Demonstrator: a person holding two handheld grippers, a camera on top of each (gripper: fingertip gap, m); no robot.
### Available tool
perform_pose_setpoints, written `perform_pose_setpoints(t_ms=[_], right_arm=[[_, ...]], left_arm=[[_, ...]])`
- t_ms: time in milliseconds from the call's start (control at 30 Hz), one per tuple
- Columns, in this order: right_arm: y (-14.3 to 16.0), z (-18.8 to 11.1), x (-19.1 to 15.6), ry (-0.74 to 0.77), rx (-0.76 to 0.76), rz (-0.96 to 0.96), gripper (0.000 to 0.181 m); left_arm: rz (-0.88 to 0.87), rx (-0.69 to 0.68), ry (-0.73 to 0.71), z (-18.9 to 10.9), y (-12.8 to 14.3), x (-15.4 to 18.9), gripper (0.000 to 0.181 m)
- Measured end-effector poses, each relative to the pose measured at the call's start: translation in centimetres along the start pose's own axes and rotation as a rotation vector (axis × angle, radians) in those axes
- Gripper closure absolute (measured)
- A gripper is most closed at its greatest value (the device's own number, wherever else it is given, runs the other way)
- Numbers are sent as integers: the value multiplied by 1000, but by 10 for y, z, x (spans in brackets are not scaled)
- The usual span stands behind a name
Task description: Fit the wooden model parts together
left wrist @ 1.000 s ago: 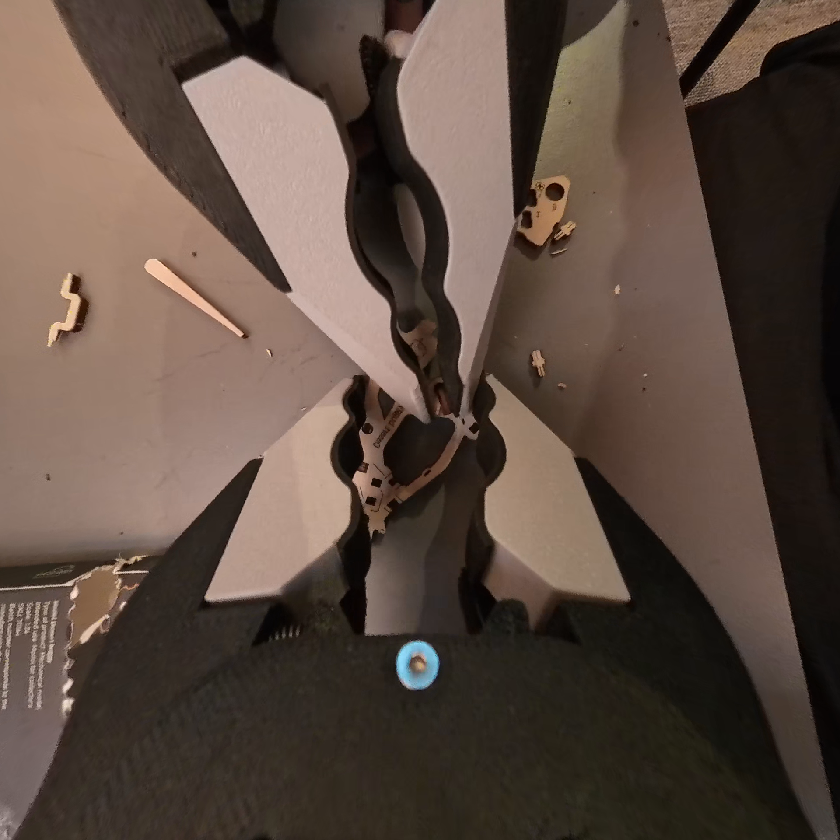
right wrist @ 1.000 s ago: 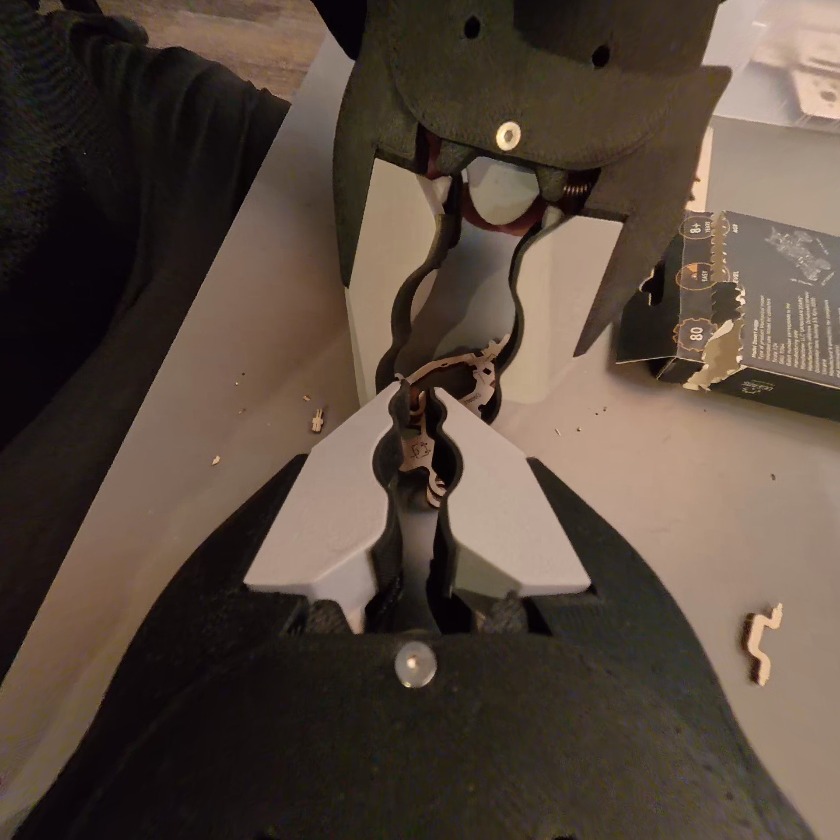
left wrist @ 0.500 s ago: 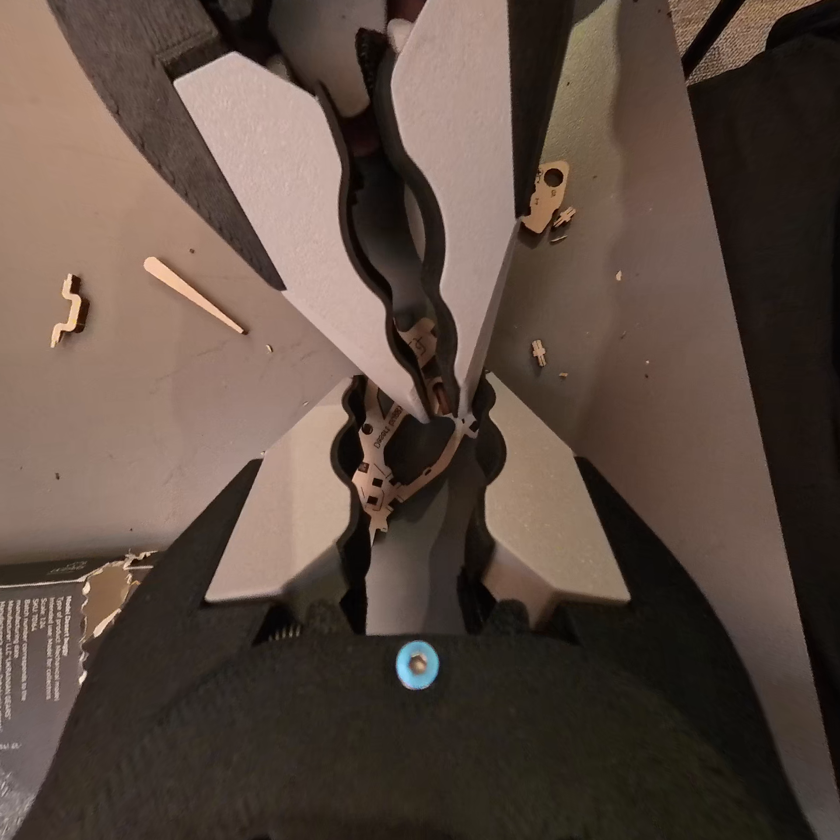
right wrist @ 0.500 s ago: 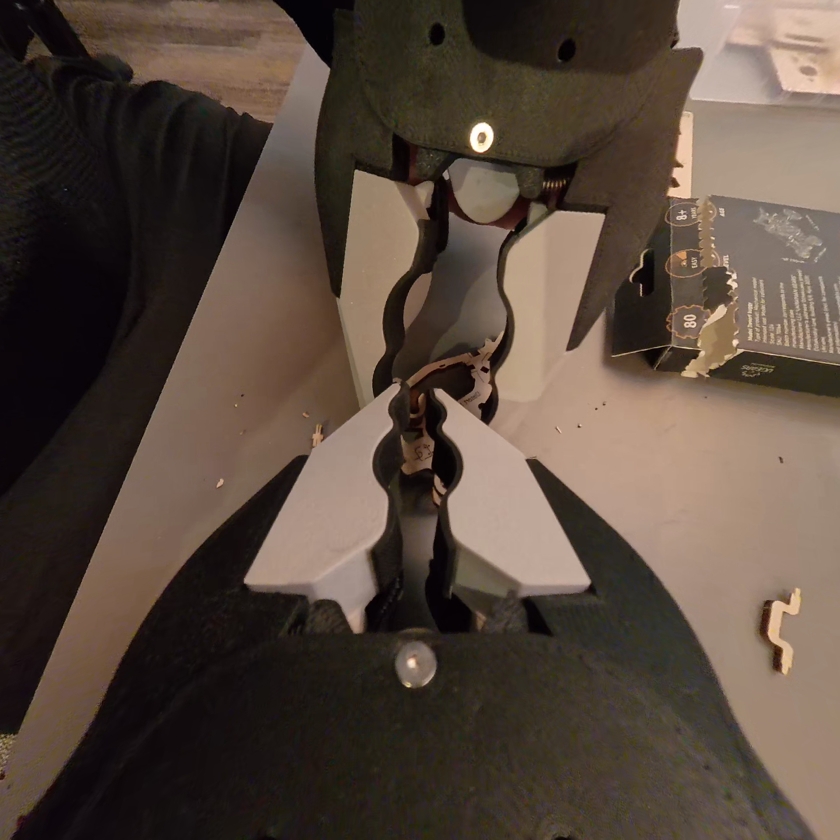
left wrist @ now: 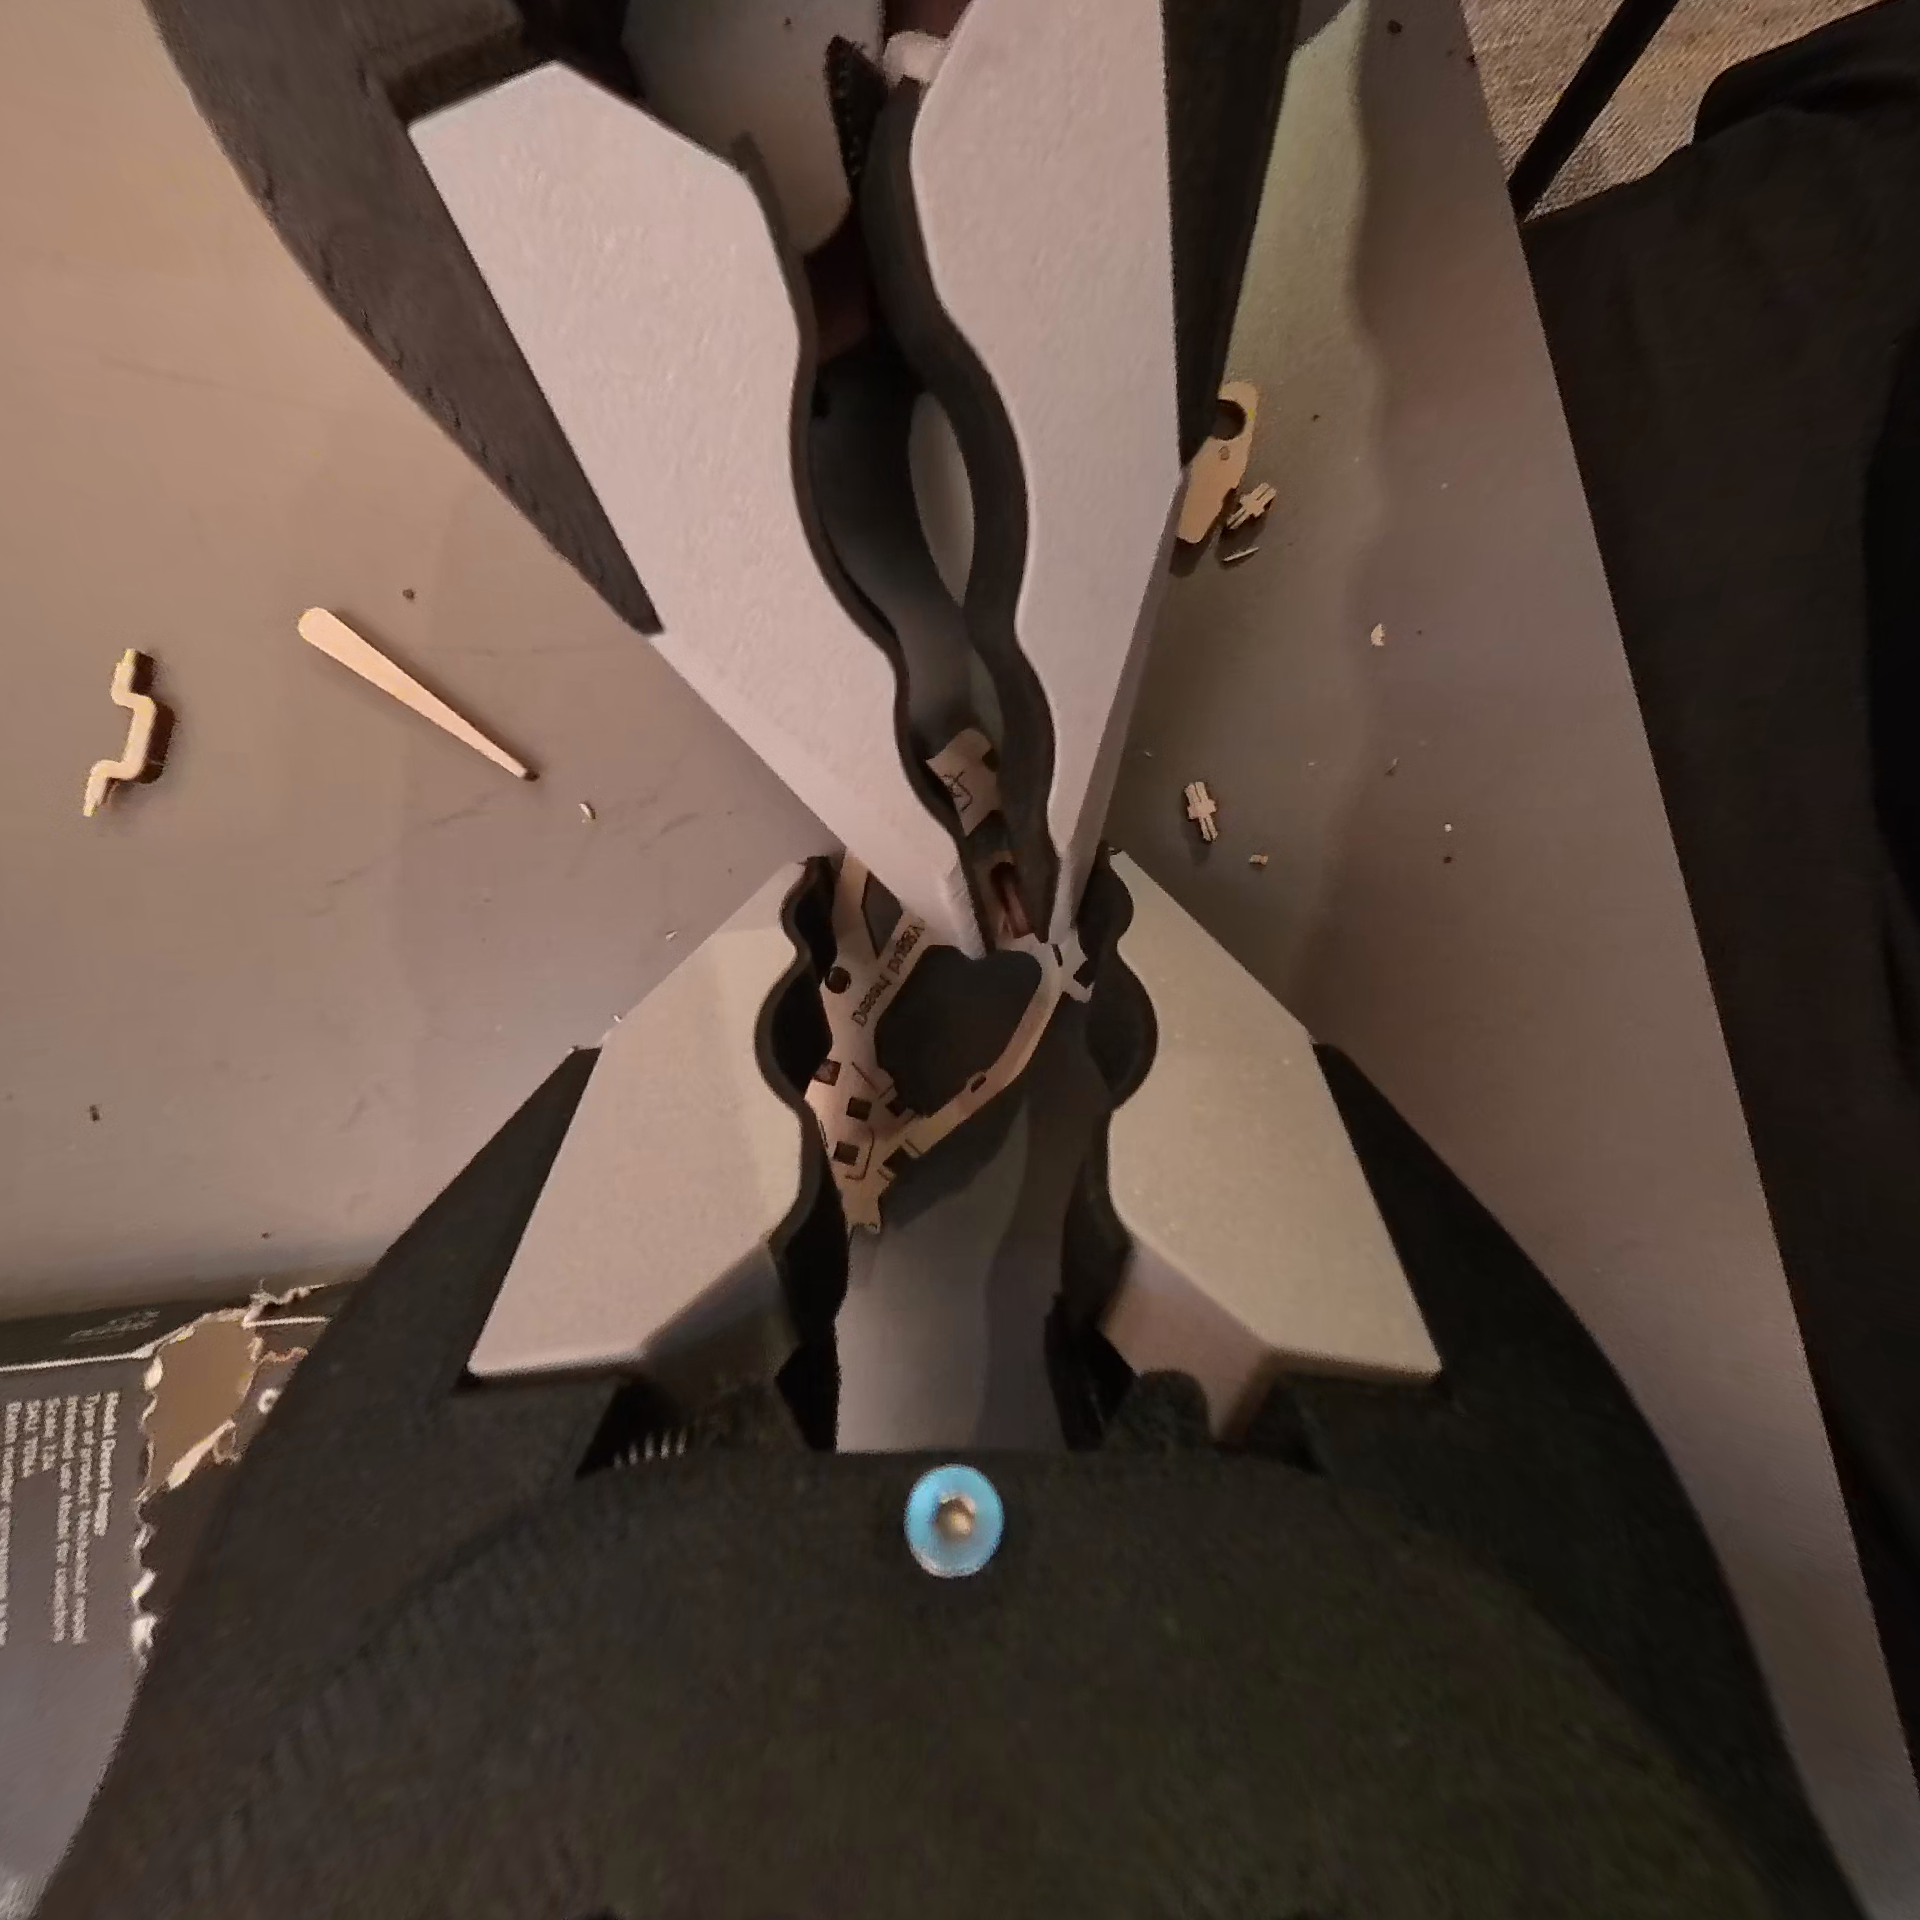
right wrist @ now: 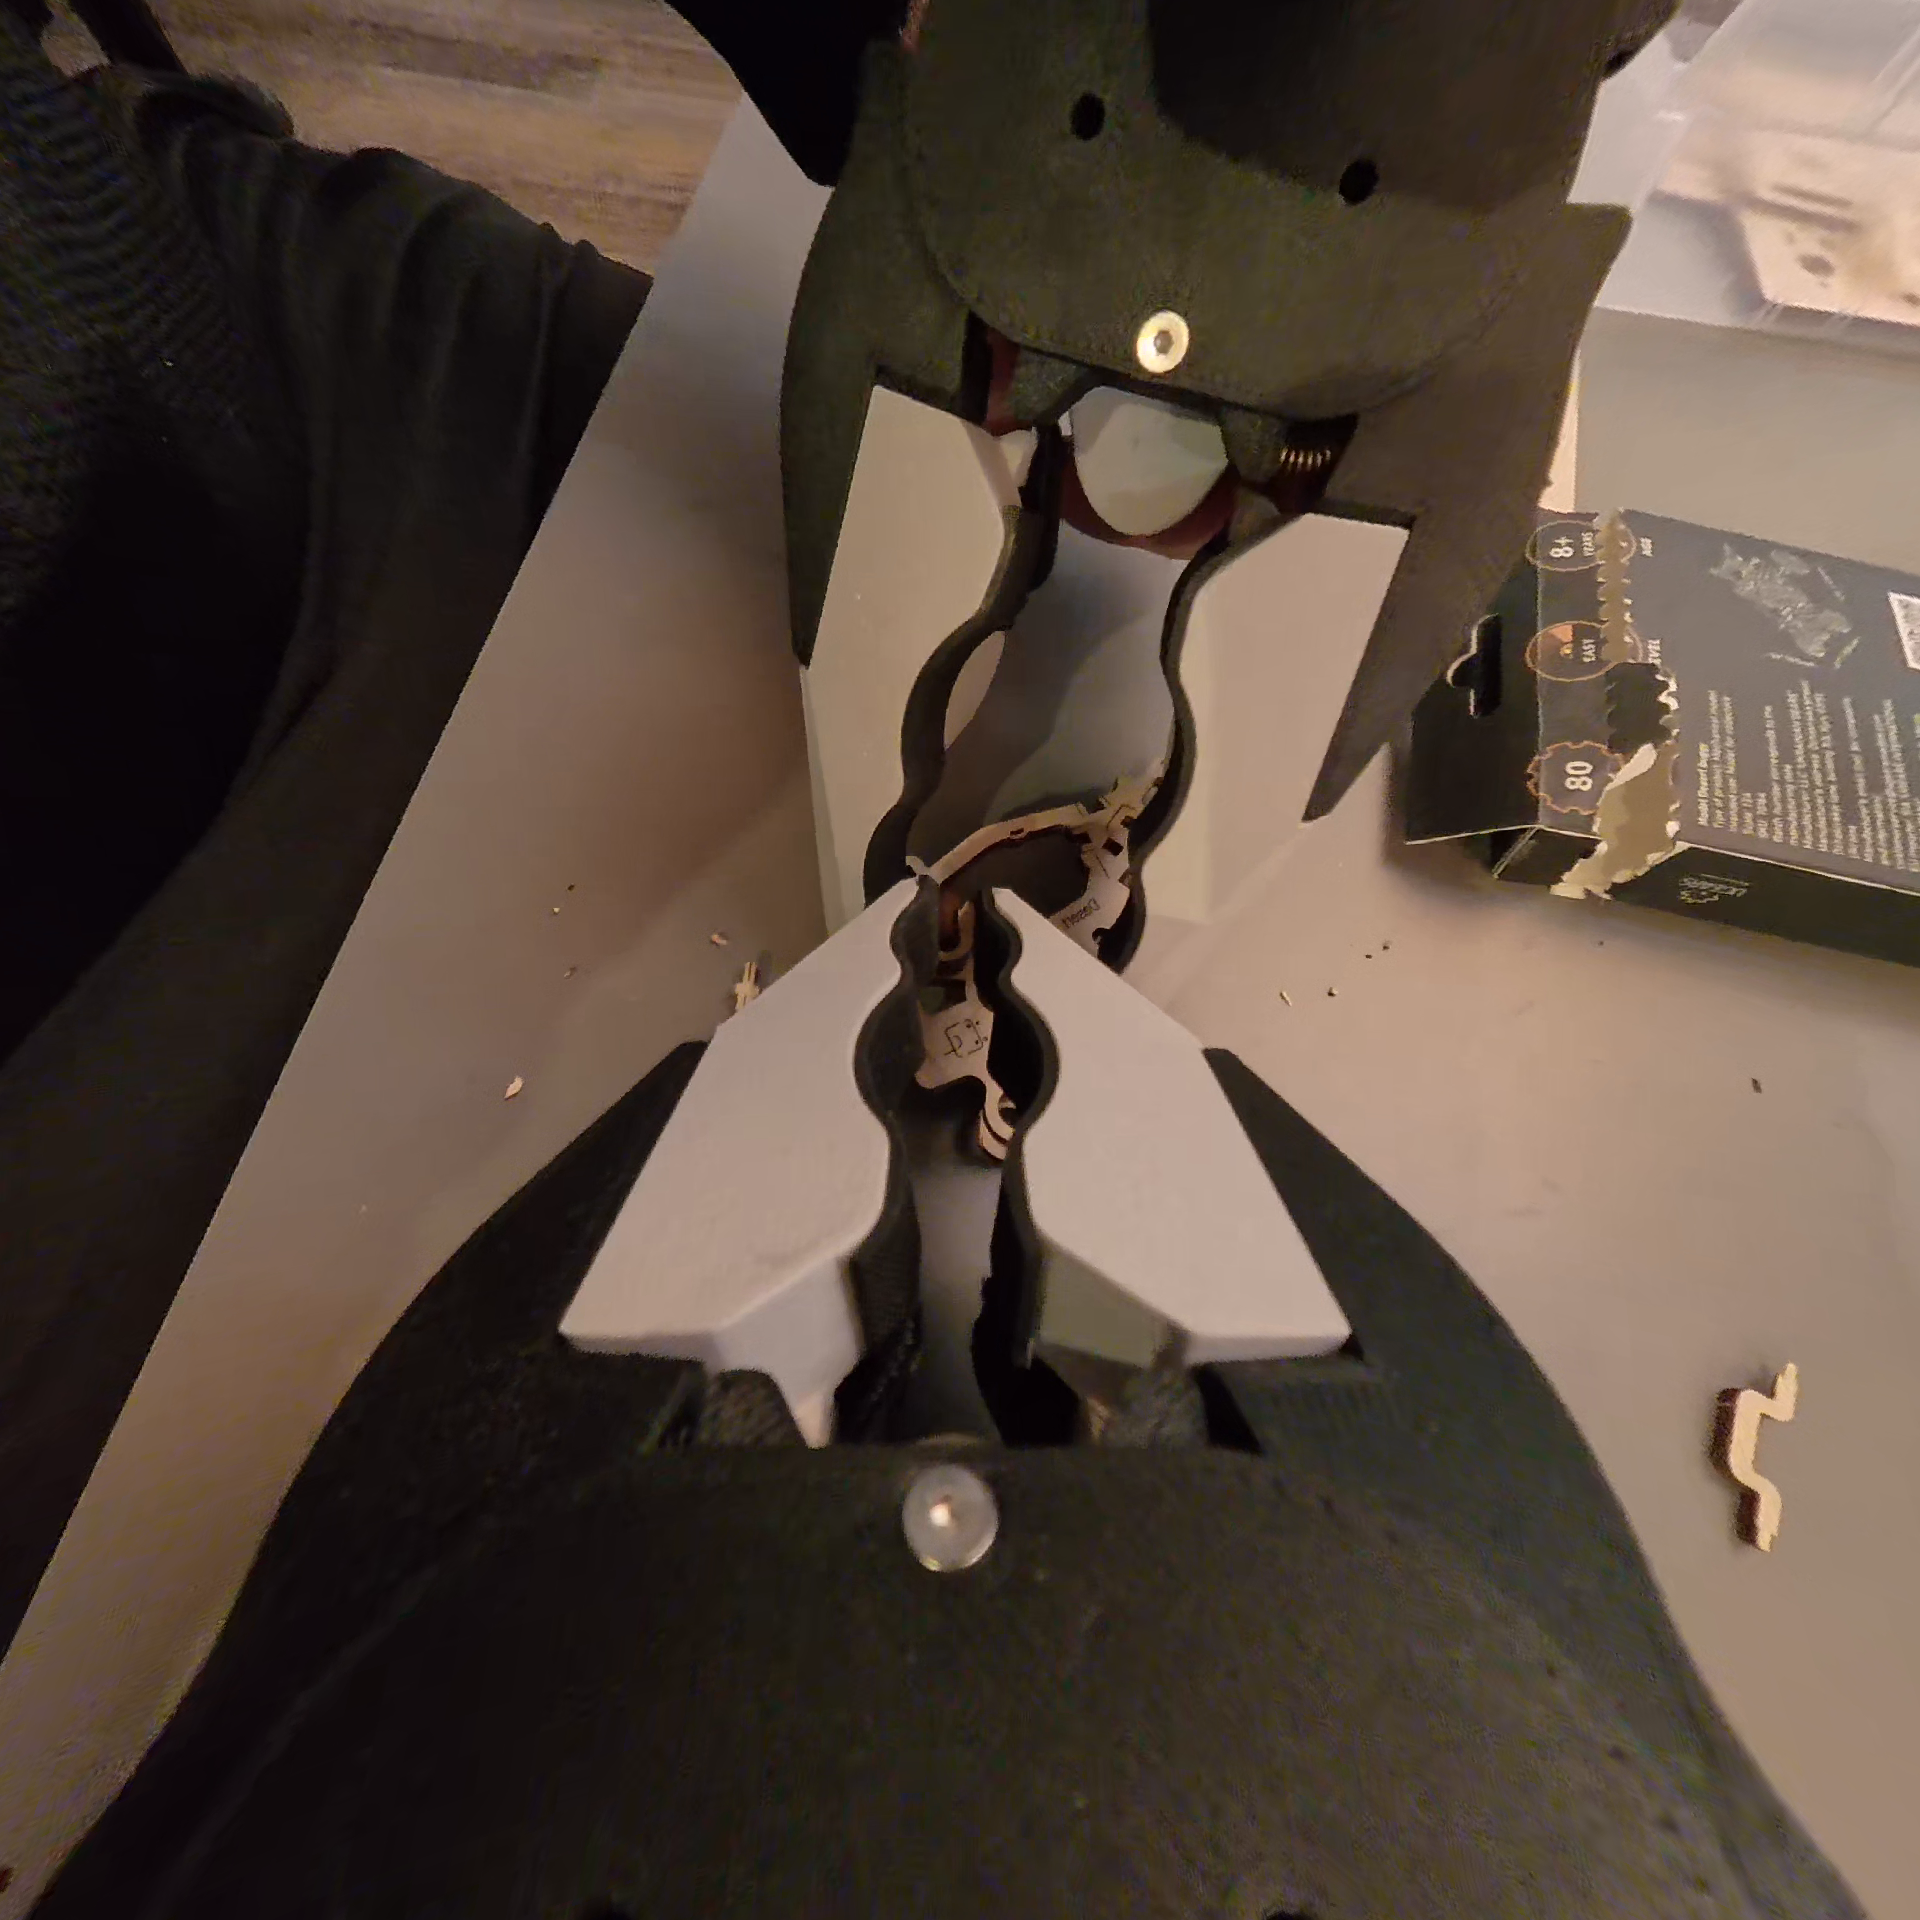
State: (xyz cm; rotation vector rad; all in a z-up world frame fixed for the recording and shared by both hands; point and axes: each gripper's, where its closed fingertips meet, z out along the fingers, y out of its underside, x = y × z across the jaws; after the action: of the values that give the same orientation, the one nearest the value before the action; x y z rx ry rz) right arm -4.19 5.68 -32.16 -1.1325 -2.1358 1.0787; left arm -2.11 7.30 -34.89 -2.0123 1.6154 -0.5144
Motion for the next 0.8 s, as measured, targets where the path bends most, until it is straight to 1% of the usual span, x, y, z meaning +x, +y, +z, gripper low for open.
perform_pose_setpoints(t_ms=[100,167,233,267,467,600,633,667,733,800], right_arm=[[2,1,-1,1,-16,-8,178],[5,0,-2,-14,-79,-3,178],[5,-1,0,5,-122,-47,176],[6,-1,1,0,-122,-46,174],[8,-3,1,-56,-83,12,174],[10,-3,0,-62,-67,31,173],[10,-4,-1,-61,-68,16,173],[9,-4,0,-46,-65,-3,178],[9,-4,1,-36,-42,23,178],[7,-5,1,-15,-48,2,178]], left_arm=[[3,3,4,0,0,1,134],[-1,3,6,1,-2,-1,134],[5,0,14,1,-2,-1,134],[2,4,17,1,-3,-2,134],[-9,23,18,3,-5,-4,134],[-9,41,15,4,-6,-4,134],[-6,47,16,5,-7,-3,134],[-5,53,17,5,-8,-3,134],[-6,61,20,5,-7,-3,134],[-9,74,21,5,-7,-3,134]])
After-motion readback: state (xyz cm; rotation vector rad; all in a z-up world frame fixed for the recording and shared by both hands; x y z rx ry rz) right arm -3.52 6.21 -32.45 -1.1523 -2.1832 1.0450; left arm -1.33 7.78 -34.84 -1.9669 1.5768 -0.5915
